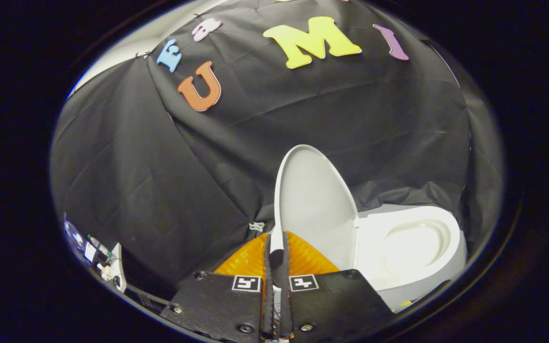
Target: Open the toilet lid.
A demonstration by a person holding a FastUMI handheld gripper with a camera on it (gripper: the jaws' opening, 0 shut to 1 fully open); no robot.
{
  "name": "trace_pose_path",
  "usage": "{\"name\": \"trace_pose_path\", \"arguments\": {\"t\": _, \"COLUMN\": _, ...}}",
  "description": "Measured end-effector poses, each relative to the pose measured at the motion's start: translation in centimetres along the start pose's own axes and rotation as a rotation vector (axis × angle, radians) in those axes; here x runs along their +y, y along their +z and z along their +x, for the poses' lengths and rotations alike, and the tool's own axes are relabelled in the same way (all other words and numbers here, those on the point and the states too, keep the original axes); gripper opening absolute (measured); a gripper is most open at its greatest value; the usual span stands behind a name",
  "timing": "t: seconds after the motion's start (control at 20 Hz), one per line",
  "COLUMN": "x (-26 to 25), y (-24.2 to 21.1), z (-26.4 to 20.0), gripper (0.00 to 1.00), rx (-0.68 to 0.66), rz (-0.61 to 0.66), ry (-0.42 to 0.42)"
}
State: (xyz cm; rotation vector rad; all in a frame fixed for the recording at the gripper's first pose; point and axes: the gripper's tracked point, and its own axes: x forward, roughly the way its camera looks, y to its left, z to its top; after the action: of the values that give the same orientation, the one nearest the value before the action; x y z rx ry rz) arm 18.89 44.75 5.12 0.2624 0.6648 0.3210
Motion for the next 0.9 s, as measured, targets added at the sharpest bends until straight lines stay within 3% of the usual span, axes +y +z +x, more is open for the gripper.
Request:
{"name": "trace_pose_path", "arguments": {"t": 0.45, "x": 0.5, "y": -0.3, "z": 0.3, "gripper": 0.1, "rx": -0.002, "rz": 0.028, "ry": 0.044}}
{"name": "trace_pose_path", "arguments": {"t": 0.8, "x": 1.4, "y": -0.5, "z": -0.3, "gripper": 0.34, "rx": 0.033, "rz": 0.101, "ry": 0.191}}
{"name": "trace_pose_path", "arguments": {"t": 0.9, "x": 2.2, "y": -0.4, "z": -1.3, "gripper": 0.48, "rx": 0.031, "rz": 0.098, "ry": 0.246}}
